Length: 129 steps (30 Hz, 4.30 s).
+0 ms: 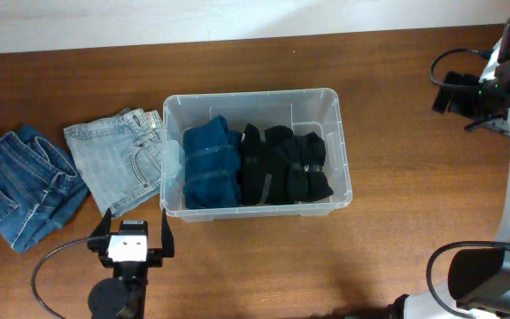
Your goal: Pack container
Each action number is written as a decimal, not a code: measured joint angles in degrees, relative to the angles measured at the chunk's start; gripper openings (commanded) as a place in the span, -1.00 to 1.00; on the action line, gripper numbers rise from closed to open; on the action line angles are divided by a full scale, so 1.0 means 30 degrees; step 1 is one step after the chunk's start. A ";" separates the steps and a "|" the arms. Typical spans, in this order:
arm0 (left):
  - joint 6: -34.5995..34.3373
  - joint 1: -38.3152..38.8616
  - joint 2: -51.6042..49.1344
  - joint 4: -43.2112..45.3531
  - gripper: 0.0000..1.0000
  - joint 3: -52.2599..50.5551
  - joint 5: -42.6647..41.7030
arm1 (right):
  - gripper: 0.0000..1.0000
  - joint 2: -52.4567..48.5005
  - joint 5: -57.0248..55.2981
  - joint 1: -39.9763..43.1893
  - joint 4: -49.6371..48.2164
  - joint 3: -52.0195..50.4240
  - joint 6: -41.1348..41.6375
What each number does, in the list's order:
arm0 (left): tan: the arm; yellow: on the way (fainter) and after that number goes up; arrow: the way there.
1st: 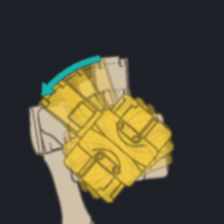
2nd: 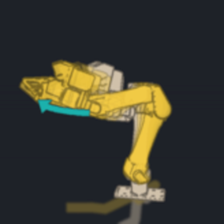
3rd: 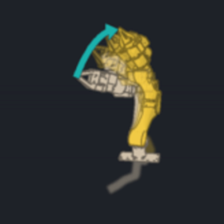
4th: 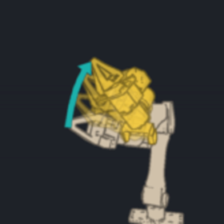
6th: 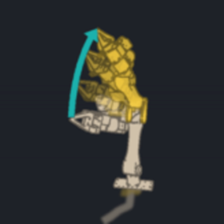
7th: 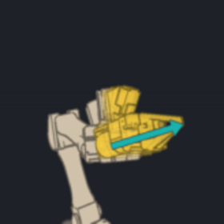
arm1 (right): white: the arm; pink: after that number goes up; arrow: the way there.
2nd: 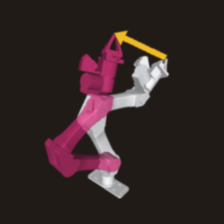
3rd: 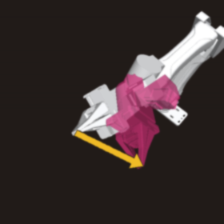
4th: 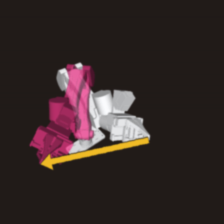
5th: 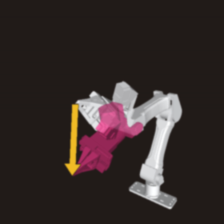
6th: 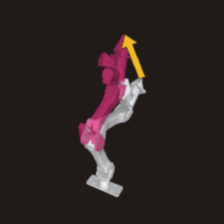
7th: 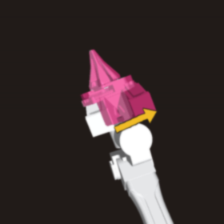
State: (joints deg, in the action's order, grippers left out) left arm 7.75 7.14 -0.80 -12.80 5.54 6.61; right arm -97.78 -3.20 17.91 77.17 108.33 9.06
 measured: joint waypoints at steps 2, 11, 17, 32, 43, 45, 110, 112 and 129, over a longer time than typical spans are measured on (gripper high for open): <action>0.0000 0.0000 -0.0124 -0.0466 0.99 0.0262 -0.0007 | 0.97 0.0000 0.0007 0.0000 0.0000 0.0000 -0.0007; -0.0102 0.0000 -0.7235 -0.3410 1.00 0.8225 0.0197 | 0.97 0.0000 0.0000 0.0007 0.0022 0.0000 0.0000; -0.0160 -0.0015 -1.5810 -1.0513 0.99 1.6786 -0.1800 | 0.97 0.0000 0.0000 0.0000 -0.0007 0.0000 0.0007; -0.2885 -0.0335 -2.3525 -1.7668 -0.71 2.4684 -0.0277 | 0.97 0.0000 -0.0007 0.0000 0.0007 0.0000 0.0000; -0.6870 -0.0998 -2.6083 -1.8957 -0.99 2.4611 0.0852 | 0.97 0.0000 0.0000 0.0000 0.0007 0.0000 0.0000; -0.7125 -0.0998 -2.6520 -1.8950 -0.99 2.4451 0.0794 | 0.97 0.0000 0.0000 0.0000 0.0007 0.0000 -0.0007; -0.7475 -0.5610 -2.9281 -1.2976 0.98 2.1230 -0.2018 | 0.97 0.0000 0.0000 0.0000 0.0000 0.0000 -0.0007; -0.7839 -0.5610 -2.9412 -1.2852 0.98 2.1230 -0.1807 | 0.97 0.0000 0.0000 0.0000 0.0007 0.0000 -0.0007; -0.9173 -0.5625 -3.2742 -1.1526 0.99 2.1230 -0.1239 | 0.97 0.0000 0.0000 0.0000 0.0007 0.0000 0.0000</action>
State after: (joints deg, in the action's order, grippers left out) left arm -19.77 -9.74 -99.02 -47.37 69.23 2.90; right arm -97.78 -3.20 17.91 77.19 108.33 9.06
